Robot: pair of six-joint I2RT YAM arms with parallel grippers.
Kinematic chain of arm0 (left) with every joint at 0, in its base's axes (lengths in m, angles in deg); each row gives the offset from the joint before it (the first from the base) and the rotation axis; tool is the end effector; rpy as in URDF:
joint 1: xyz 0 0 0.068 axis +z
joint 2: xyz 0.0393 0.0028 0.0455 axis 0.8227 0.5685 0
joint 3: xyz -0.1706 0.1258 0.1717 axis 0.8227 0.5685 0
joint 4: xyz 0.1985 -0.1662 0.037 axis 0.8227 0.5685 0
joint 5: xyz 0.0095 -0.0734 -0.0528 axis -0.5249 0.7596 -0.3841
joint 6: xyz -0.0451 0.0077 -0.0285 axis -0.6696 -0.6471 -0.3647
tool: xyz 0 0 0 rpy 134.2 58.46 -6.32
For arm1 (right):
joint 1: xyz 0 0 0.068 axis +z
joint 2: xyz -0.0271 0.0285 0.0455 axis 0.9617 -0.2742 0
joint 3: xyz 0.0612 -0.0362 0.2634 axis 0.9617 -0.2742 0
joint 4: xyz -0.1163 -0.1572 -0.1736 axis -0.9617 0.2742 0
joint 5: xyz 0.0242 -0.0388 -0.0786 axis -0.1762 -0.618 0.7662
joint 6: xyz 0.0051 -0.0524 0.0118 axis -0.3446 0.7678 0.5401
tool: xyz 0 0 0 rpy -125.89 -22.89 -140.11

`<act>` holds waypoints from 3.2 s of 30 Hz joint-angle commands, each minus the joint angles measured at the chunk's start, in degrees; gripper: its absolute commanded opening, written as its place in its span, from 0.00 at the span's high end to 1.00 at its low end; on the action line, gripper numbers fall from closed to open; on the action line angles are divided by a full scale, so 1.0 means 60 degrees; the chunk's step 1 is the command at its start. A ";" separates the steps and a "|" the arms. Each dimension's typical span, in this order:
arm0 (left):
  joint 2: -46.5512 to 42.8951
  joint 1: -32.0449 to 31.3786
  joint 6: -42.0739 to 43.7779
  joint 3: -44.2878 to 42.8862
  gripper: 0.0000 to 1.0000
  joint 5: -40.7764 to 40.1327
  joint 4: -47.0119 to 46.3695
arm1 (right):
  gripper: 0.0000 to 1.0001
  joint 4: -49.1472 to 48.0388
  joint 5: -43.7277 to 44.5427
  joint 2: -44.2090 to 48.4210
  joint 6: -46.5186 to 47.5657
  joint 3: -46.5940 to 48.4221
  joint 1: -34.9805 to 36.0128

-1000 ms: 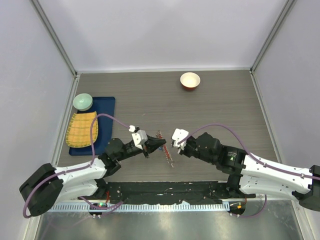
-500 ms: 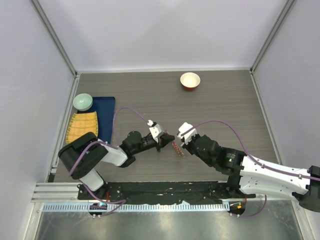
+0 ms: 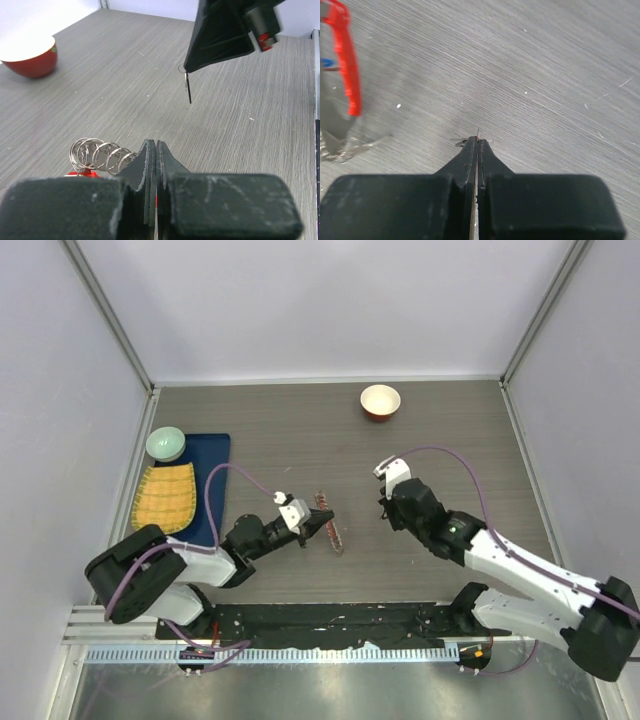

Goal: Put the keys on the keyring

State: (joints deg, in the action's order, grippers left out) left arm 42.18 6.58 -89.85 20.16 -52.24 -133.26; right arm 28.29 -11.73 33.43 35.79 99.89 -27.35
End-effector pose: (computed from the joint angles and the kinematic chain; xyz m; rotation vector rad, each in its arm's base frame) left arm 0.1539 -0.1892 0.1781 0.8320 1.3391 -0.8725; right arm 0.1461 0.1365 0.2478 -0.6145 2.0466 0.0989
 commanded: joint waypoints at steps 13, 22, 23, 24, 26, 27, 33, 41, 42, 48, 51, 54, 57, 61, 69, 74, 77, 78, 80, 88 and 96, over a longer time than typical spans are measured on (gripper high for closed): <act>-0.5205 -0.0001 0.1776 0.1300 1.00 -0.0922 0.1545 | 0.99 -0.0278 -0.2458 -0.5883 0.0547 0.3013 -0.2355; -0.6045 -0.0001 0.2290 0.1578 1.00 -0.1231 0.2400 | 0.99 -0.0923 -0.2883 -0.8360 0.0945 0.4522 -0.2693; -0.6001 -0.0001 0.2290 0.1578 1.00 -0.1172 0.2400 | 0.99 -0.0952 -0.2884 -0.8448 0.0945 0.4581 -0.2707; -0.6001 -0.0001 0.2290 0.1578 1.00 -0.1143 0.2400 | 0.99 -0.1011 -0.2869 -0.8594 0.0916 0.4654 -0.2722; -0.6015 -0.0001 0.2305 0.1622 1.00 -0.1157 0.2400 | 0.99 -0.1070 -0.2883 -0.8668 0.0872 0.4641 -0.2751; -0.6044 -0.0001 0.2290 0.1622 1.00 -0.1172 0.2400 | 0.99 -0.1113 -0.2898 -0.8654 0.0871 0.4597 -0.2766; -0.5855 0.0014 0.2202 0.1666 1.00 -0.1128 0.2108 | 0.81 -0.1479 -0.3293 -0.8348 0.0681 0.4202 -0.2810; -0.5547 -0.0001 0.2085 0.1651 1.00 -0.1026 0.1785 | 0.48 -0.1816 -0.3715 -0.6286 0.0710 0.3836 -0.2810; -0.5546 -0.0001 0.2042 0.1666 1.00 -0.1025 0.1698 | 0.48 -0.1904 -0.3777 -0.5991 0.0768 0.3704 -0.2810; -0.5430 -0.0001 0.1881 0.1578 1.00 -0.0879 0.1375 | 0.51 -0.4361 -0.6316 -0.3563 0.0988 0.1626 -0.2810; -0.5444 -0.0001 0.1646 0.1592 1.00 -0.0733 0.1038 | 0.55 -0.5989 -0.8076 -0.2536 0.1178 0.0336 -0.2810; -0.5531 -0.0001 0.1382 0.1607 1.00 -0.0412 0.0877 | 0.56 -0.7351 -0.9340 -0.2166 0.1209 -0.0543 -0.2810; -0.5751 -0.0001 0.1090 0.1563 1.00 -0.0192 0.0891 | 0.56 -0.8655 -1.0747 -0.2004 0.0829 -0.0999 -0.2810; -0.5913 -0.0001 0.0840 0.1315 1.00 0.0203 0.1125 | 0.57 -0.9594 -1.1511 -0.2121 0.0447 -0.1117 -0.2737; -0.5138 -0.0001 0.0138 0.0685 1.00 0.0835 0.0658 | 0.60 -1.0328 -1.1936 -0.2575 0.0300 -0.0926 -0.2049; -0.4639 -0.0001 -0.0346 0.0626 1.00 0.0923 -0.0293 | 0.61 -1.0299 -1.1995 -0.2517 0.0329 -0.0897 -0.1872; -0.4536 -0.0001 -0.0464 0.0611 1.00 0.0937 -0.0456 | 0.63 -1.0269 -1.2068 -0.2429 0.0329 -0.0911 -0.1858; -0.4492 -0.0001 -0.0493 0.0611 1.00 0.0923 -0.0485 | 0.65 -1.0255 -1.2083 -0.2429 0.0344 -0.0911 -0.1829; -0.4477 -0.0001 -0.0537 0.0611 1.00 0.0923 -0.0573 | 0.66 -1.0254 -1.2141 -0.2429 0.0329 -0.0897 -0.1814; -0.4331 -0.0001 -0.0581 0.0523 1.00 0.0937 -0.0632 | 0.70 -1.0225 -1.2478 -0.2502 0.0330 -0.0794 -0.1682; -0.4199 -0.0001 -0.0712 0.0465 1.00 0.1069 -0.0720 | 0.70 -1.0049 -1.2449 -0.2297 0.0593 -0.0765 -0.1638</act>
State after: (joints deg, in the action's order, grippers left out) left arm 16.82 6.58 -93.59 25.60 -46.92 -131.71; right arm -30.00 -85.83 17.87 38.15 92.92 -37.42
